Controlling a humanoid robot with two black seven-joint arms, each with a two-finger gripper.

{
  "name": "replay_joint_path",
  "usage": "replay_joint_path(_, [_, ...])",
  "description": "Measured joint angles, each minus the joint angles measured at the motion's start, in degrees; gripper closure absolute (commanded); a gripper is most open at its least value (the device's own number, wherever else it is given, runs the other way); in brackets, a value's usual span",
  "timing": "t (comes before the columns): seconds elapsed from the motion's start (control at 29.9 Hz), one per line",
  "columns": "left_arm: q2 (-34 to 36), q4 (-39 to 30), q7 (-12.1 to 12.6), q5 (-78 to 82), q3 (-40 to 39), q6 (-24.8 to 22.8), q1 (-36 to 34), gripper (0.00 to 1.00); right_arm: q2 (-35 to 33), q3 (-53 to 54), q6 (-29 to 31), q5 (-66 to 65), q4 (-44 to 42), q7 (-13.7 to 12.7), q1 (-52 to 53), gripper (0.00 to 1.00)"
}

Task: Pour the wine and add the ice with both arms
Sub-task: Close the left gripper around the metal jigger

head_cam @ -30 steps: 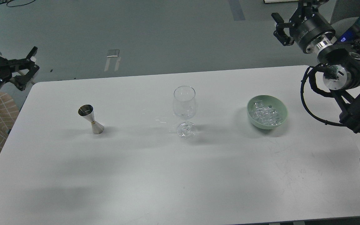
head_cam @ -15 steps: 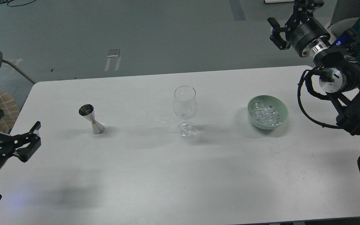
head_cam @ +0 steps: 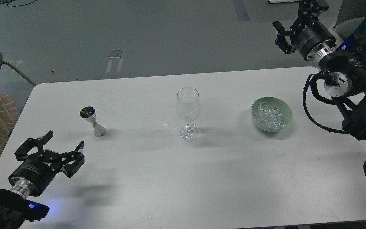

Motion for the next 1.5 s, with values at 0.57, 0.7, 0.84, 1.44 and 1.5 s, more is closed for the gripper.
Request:
replay_joint_path(0.57, [-3.87, 16.07, -2.37, 6.80, -0.03, 1.09, -13.88, 0.03, -0.16, -0.06, -0.08, -0.01, 0.00, 0.00, -0.88, 0.00])
replay_joint_path(0.7, [-4.24, 18.63, -2.90, 7.92, 0.00, 1.09, -16.87, 0.04, -0.02, -0.06, -0.14, -0.12, -0.07, 0.00, -0.88, 0.00])
replay_joint_path(0.84, [-4.83, 21.20, -3.05, 10.22, 0.03, 1.09, -19.33, 0.04, 0.00, -0.06, -0.34, -0.17, -0.15, 0.00, -0.88, 0.00])
replay_joint_path(1.44, [-6.22, 31.87, -3.61, 12.69, 0.07, 1.27, -27.37, 0.18, -0.18, -0.06, -0.43, -0.19, -0.25, -0.08, -1.49, 0.00])
replay_joint_path(1.5, [-6.28, 33.02, -4.05, 12.77, 0.14, 1.27, -28.07, 0.27, -0.17, -0.06, -0.43, -0.19, -0.28, -0.08, -1.51, 0.00])
